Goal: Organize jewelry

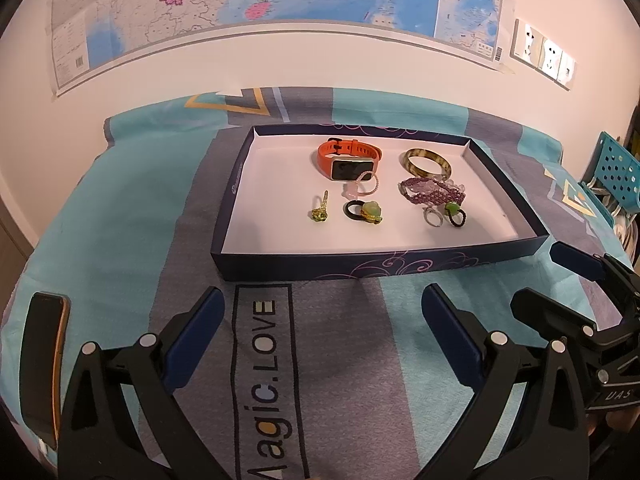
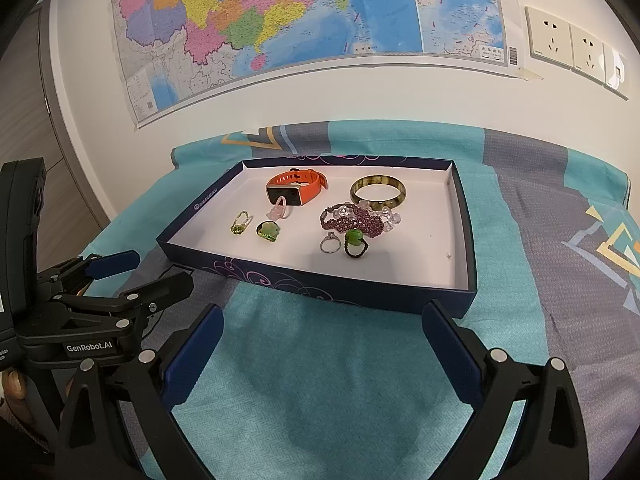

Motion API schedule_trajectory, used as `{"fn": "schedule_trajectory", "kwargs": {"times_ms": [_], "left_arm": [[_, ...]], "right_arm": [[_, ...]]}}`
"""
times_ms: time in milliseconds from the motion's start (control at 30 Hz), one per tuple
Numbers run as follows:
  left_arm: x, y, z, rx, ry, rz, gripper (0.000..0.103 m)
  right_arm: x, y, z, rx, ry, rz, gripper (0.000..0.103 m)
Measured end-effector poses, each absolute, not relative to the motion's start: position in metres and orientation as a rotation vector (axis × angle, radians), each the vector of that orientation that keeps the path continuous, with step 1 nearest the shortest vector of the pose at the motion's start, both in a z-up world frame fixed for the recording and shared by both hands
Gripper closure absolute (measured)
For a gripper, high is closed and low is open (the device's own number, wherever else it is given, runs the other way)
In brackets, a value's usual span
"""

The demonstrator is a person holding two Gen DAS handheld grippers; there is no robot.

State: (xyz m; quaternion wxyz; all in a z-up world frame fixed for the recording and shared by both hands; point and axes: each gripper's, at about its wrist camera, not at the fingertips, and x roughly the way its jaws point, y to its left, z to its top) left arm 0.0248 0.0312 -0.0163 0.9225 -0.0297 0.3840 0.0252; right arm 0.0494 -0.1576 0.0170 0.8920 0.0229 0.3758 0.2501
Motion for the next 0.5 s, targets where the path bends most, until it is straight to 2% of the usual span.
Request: {"fn": "schedule_trajectory", "kwargs": {"times_ms": [333, 500], "left_arm": [[0.025, 0.029, -0.020, -0.058, 0.798, 0.040, 0.006], [0.027, 0.053, -0.025, -0.110, 0.825, 0.055, 0.006]], "right_arm": [[0.049, -0.161, 0.015, 0.021, 0.780, 0.532, 0.007], [0.066, -0.197, 0.010, -0.041, 0.820, 0.480, 0.007]]}}
